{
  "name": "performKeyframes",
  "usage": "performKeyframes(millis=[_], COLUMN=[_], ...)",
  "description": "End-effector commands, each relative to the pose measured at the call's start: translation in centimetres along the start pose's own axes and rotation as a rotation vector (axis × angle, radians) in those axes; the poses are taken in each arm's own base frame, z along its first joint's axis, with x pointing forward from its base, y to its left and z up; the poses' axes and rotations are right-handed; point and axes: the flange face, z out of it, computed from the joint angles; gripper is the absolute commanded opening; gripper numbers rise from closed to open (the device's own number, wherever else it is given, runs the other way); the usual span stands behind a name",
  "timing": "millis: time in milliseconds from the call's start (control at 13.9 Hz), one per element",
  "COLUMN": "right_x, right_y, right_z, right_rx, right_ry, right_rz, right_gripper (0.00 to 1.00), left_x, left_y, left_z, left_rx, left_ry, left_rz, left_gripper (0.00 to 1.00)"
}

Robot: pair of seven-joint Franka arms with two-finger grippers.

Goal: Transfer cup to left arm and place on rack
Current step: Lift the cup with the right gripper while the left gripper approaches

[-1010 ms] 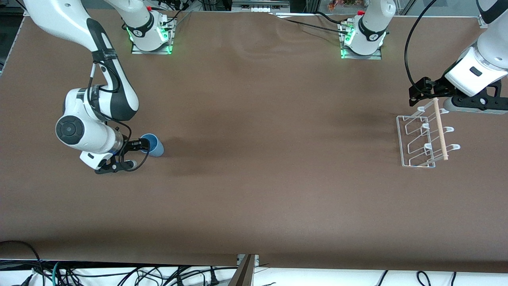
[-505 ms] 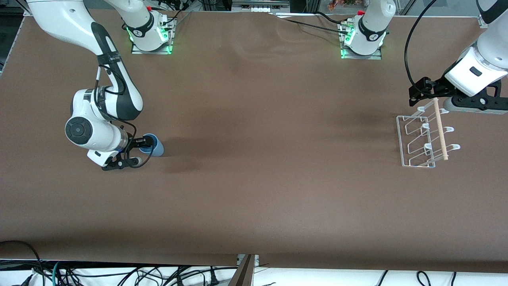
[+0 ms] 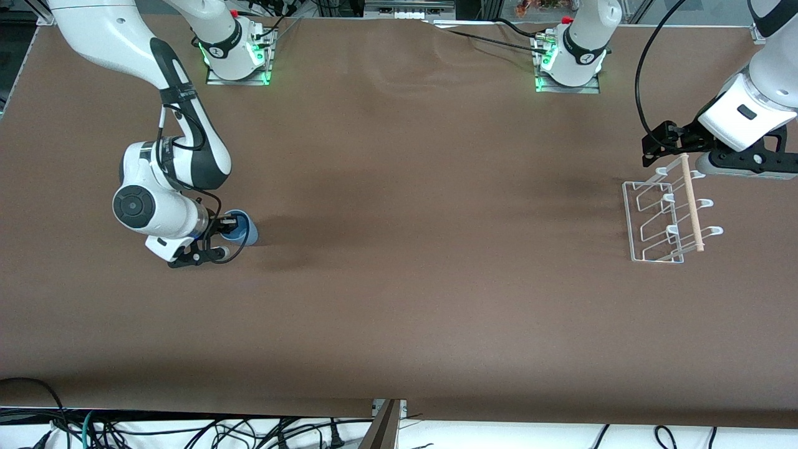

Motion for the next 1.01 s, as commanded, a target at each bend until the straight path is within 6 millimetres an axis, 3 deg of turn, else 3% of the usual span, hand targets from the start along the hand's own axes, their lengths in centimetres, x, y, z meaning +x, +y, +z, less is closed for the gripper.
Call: performKeyframes(millis=[0,144,361,505,649,938], right_x=[0.7,2.7,6.0,7.5,7.7,6.7], right_y=[-0.7,-1.4,-6.0,-9.9,-13.5,-24.0], right_z=[-0.5,-1.9,-4.9,-6.9,-8.3,-11.4], right_rx=[0.016,0.056,0.213,0.336,0.43,0.528], right_ry=[0.018,0.051,0.025,0.021,-0.008,-0.059], right_rz=[0.024,0.162,0.415,0.548,0.685,0.76], right_gripper=[0.0,0.0,0.0,0.0,0.0,0.0], left_x=[-0.2,-0.2,-0.4,-0.2,0.2,0.5], left_y=[0.3,0.8,0.8,1.6,2.3,4.0], left_z=[-0.5,-0.5,-0.4,0.1,1.2,2.2], left_rx=[-0.001,-0.001,-0.005,-0.035,-0.079,-0.183], left_ry=[-0.001,-0.001,-0.018,-0.031,-0.056,-0.078], left_rz=[-0.001,0.008,0.007,0.013,0.011,0.126], left_gripper=[1.0,1.0,1.0,1.0,1.0,1.0])
